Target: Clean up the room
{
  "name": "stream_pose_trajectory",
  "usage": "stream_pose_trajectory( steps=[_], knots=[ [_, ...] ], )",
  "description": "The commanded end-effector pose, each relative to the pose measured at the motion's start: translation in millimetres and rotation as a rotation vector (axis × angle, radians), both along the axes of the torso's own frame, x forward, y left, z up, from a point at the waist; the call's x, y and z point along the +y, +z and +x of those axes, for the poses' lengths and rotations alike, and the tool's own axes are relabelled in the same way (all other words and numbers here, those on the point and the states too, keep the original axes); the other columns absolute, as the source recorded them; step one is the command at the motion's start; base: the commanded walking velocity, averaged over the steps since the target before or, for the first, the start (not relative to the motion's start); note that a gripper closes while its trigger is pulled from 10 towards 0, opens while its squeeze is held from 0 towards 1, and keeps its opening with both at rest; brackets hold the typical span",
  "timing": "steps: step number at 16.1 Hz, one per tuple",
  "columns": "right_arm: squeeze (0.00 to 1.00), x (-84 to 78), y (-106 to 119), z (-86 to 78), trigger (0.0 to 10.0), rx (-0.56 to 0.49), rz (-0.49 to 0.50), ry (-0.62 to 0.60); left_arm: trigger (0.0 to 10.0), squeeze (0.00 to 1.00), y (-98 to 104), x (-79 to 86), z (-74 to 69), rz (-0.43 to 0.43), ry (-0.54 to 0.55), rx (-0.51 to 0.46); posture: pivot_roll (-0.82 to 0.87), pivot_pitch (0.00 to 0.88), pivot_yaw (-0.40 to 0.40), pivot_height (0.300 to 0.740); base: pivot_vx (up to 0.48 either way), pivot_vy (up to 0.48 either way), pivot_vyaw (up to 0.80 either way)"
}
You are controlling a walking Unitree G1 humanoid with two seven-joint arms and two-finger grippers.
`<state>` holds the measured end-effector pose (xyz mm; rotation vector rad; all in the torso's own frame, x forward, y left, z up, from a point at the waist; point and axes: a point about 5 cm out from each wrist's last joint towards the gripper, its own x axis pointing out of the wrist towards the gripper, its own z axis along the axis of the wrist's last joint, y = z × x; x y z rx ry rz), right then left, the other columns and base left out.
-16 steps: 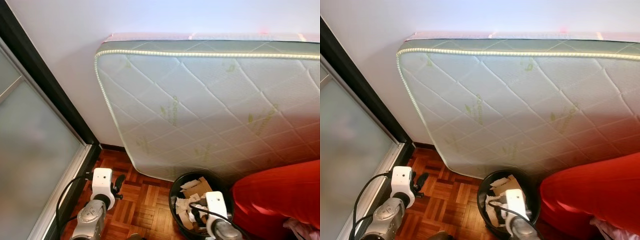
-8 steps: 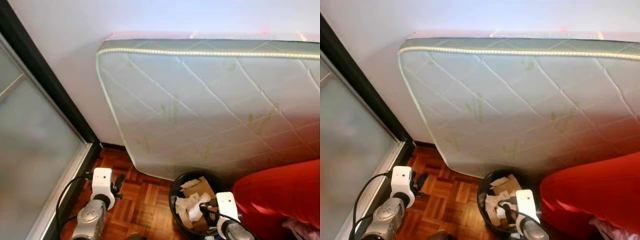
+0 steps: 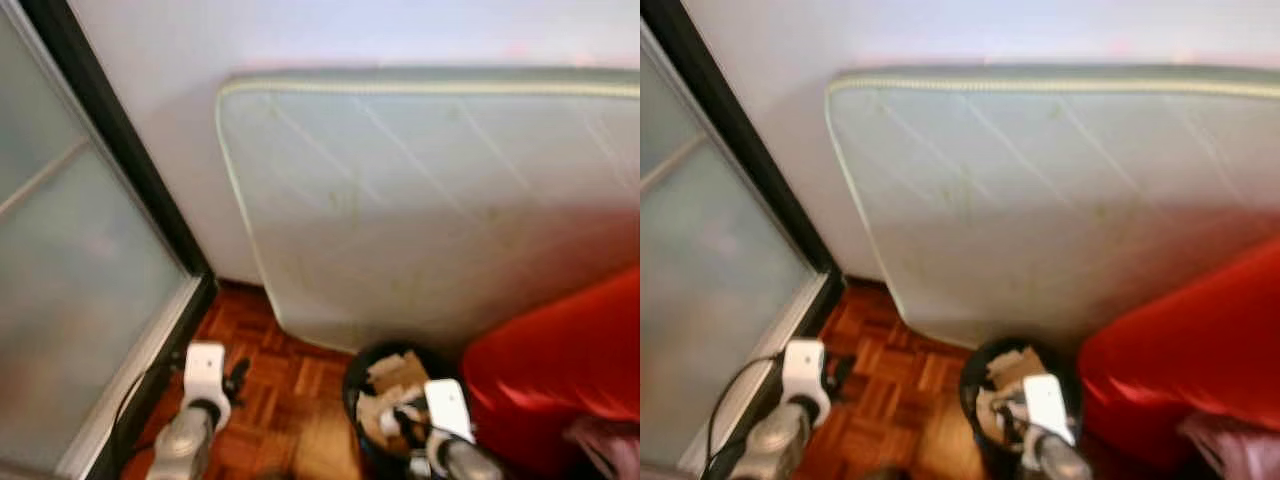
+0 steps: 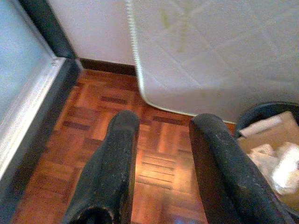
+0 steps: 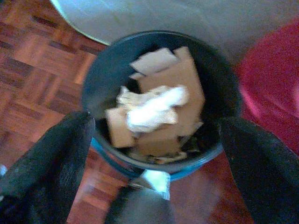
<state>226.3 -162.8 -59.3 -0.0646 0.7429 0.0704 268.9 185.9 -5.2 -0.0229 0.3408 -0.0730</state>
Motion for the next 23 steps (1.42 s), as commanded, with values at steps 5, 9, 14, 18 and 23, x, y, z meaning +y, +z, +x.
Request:
stream_pose_trajectory(
  steps=[5,9,14,18,23],
  knots=[
    [0.00,-5.8,-11.0,-18.0,10.0,0.069,0.004,-0.004,10.0,0.00,-1.1,6.5,-1.2,0.019,0.015,0.012,0.04,0.125,0.054,0.704,0.000,0.000,0.00],
    [0.00,-9.7,-15.0,-25.1,10.0,0.102,0.000,-0.001,10.0,0.00,-1.3,5.6,-1.1,0.017,0.017,0.011,0.03,0.131,0.051,0.704,0.000,0.000,0.00],
    [0.00,-13.5,-18.0,-30.6,10.0,0.135,0.000,0.010,10.0,0.00,-1.9,3.4,-1.0,0.008,0.018,0.011,0.03,0.134,0.044,0.704,-0.062,0.000,0.00],
    [0.00,-15.6,-18.2,-31.0,10.0,0.143,0.000,0.016,10.0,0.00,-1.7,2.7,-0.9,0.004,0.020,0.007,0.03,0.131,0.040,0.704,-0.348,0.000,0.00],
    [0.00,-20.7,-18.0,-31.7,10.0,0.149,-0.004,0.017,10.0,0.00,-1.9,2.7,-0.8,0.006,0.023,0.010,0.03,0.122,0.038,0.704,-0.124,0.000,0.00]
  ],
)
